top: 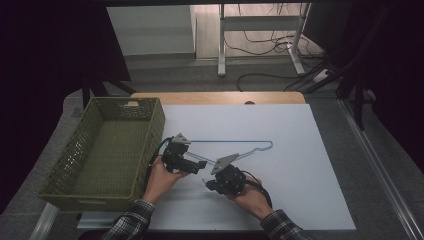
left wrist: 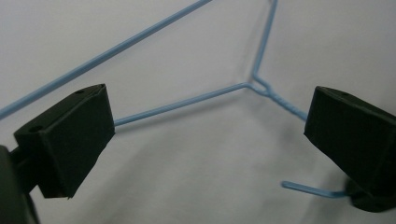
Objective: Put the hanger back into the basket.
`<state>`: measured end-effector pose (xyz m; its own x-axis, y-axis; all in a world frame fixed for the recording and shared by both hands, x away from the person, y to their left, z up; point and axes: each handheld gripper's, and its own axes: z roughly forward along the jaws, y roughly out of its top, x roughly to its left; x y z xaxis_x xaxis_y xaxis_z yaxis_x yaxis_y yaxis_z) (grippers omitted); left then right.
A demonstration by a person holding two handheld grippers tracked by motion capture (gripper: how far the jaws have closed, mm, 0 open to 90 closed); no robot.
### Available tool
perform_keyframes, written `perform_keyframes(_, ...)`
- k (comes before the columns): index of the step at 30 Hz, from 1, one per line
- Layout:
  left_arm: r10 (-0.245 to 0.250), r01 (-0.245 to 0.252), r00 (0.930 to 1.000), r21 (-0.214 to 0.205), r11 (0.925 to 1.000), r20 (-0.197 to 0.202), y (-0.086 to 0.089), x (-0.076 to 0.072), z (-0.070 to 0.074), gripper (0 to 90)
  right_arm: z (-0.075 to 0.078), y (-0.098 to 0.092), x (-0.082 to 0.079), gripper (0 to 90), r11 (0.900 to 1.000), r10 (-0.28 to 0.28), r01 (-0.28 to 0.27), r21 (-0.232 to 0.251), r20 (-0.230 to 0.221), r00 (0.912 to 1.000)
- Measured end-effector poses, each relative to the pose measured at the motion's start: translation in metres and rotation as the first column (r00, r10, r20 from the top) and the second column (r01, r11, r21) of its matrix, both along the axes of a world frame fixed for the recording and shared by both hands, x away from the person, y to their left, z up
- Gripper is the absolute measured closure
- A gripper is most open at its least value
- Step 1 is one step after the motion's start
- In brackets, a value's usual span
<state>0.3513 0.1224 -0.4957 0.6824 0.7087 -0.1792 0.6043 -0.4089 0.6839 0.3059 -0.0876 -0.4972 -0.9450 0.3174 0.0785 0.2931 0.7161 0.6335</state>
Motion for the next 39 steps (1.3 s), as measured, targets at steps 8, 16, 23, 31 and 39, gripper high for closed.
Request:
perform_keyframes(8,-0.05,0.049,0.9987,0.067,0.9965,0.006,-0.008,0.012,-0.013,11.2,0.008,-0.002,0.001,87.0,0.9998,0.003,-0.003,0.018,-0.003,1.0)
perform_keyframes(16,-0.088,0.084,0.9959,0.125,0.9886,0.024,-0.017,0.021,-0.02,17.6,0.011,-0.002,0.001,87.0,0.9996,0.003,-0.003,0.028,-0.004,1.0)
perform_keyframes(23,-0.12,0.111,0.992,0.184,0.9767,0.039,-0.026,0.026,-0.025,18.2,0.013,-0.003,0.001,87.0,0.9994,0.004,-0.004,0.035,-0.003,1.0)
perform_keyframes(31,-0.141,0.129,0.9891,0.205,0.9703,0.044,-0.031,0.031,-0.029,19.9,0.015,-0.003,0.001,87.0,0.9991,0.007,-0.007,0.042,0.002,1.0)
perform_keyframes(39,-0.196,0.175,0.9786,0.253,0.9515,0.061,-0.037,0.029,-0.031,35.8,0.017,-0.003,0.002,87.0,0.9988,0.003,-0.003,0.049,0.0,1.0)
